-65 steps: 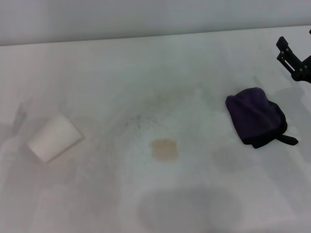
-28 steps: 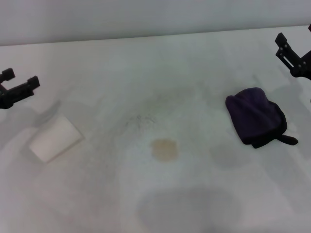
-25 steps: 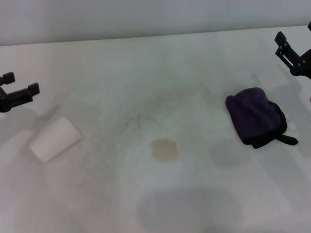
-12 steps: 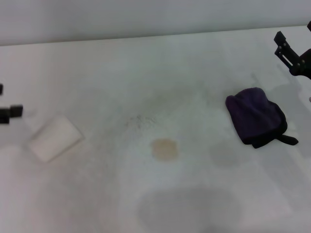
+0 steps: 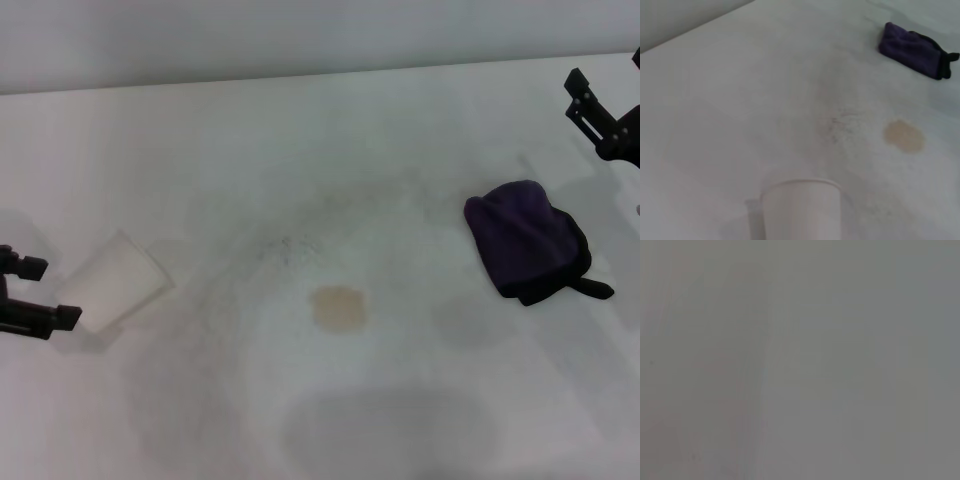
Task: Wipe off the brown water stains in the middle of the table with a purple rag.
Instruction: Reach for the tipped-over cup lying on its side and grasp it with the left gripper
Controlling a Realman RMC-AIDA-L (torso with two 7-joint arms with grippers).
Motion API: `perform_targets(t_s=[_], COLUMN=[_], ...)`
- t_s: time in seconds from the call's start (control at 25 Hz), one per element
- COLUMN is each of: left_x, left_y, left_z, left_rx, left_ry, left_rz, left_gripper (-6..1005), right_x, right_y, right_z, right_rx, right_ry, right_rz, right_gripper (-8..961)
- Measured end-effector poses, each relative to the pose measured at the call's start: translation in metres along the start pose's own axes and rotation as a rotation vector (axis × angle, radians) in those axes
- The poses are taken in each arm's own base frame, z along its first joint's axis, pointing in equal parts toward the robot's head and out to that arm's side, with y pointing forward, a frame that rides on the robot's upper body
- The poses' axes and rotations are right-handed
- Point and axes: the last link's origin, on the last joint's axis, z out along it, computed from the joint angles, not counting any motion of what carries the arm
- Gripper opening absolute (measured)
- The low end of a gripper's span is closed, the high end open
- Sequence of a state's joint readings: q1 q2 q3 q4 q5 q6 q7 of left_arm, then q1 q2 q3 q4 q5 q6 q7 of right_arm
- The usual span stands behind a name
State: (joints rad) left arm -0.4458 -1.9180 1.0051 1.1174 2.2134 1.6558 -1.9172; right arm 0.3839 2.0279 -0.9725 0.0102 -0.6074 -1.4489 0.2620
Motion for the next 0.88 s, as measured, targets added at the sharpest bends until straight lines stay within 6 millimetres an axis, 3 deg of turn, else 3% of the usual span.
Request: perform_targets(t_s=[0.24,0.52,0.88], left_x=[0.004,0.013,0.002], left_y=[-0.002,-0.004,-0.005], left_z=[0.005,0.031,0.06], left_rx=[0.054,0.12,0.104], left_ry=[-0.023,-0.019,-0.039], left_rz=[0.025,0.073,0.034], left_gripper=[854,851,847], right_x=[0.0,0.0,0.0], right_y=[0.0,0.0,0.0], right_z=[-0.001,0.0,-0.002], right_rx=[0.001,0.0,0.001], right_ry=[0.001,-0.001,-0.003], right_rz=[0.002,0.003,0.003], right_gripper=[863,863,863])
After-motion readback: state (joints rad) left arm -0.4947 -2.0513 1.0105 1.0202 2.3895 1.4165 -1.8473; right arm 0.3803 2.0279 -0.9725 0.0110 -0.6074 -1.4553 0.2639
